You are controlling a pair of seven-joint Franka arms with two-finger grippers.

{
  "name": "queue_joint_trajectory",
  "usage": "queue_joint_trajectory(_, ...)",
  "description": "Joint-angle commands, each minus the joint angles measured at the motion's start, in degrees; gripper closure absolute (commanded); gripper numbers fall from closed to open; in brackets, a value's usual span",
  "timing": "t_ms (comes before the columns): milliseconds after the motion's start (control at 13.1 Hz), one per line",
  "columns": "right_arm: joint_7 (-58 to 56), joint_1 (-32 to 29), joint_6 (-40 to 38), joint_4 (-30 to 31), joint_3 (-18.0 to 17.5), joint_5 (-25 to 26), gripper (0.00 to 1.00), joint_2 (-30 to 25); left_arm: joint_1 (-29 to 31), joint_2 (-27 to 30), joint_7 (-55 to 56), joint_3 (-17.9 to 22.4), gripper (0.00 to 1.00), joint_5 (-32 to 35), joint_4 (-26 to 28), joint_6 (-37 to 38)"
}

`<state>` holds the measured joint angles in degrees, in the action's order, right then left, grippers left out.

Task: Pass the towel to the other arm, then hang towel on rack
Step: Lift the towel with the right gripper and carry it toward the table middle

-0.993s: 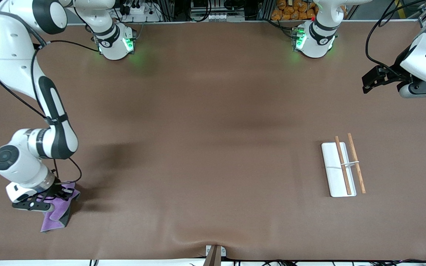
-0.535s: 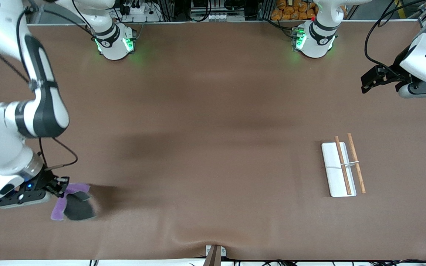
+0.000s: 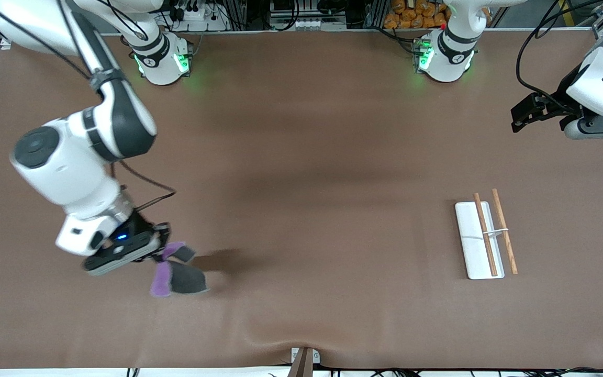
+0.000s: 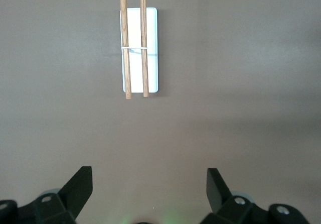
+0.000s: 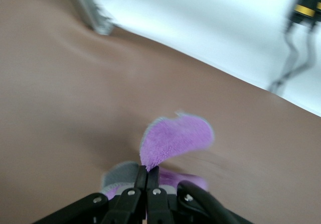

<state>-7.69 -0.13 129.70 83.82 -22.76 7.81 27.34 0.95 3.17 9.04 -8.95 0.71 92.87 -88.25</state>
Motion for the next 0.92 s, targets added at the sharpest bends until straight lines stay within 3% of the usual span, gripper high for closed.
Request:
queue_joint_trajectory(0,-0.4,0.2,-0.1,0.5,-7.6,-0.9,1.00,-0.2,0.2,-0.5,-1.0,-0.1,0.00,-0.8,-1.2,1.1)
queue_joint_trajectory(153,0.0,2.1,-1.2,0.5,-10.1,-4.3,1.00,-0.2,0.1,-0.5,-0.9,-0.1,0.00,-0.8,-1.2,1.1)
queue_joint_trajectory(458,0.6,8.8,-1.1,0.5,-10.1,-10.8,1.00,-0.2,0.0,-1.1,-0.9,-0.1,0.00,-0.9,-1.3,1.1)
queue_joint_trajectory(840,7.1,15.8,0.7,-0.8,-10.1,-11.3,1.00,1.2,-0.4,-2.0,-0.7,-0.1,0.00,-1.0,-1.5,0.7)
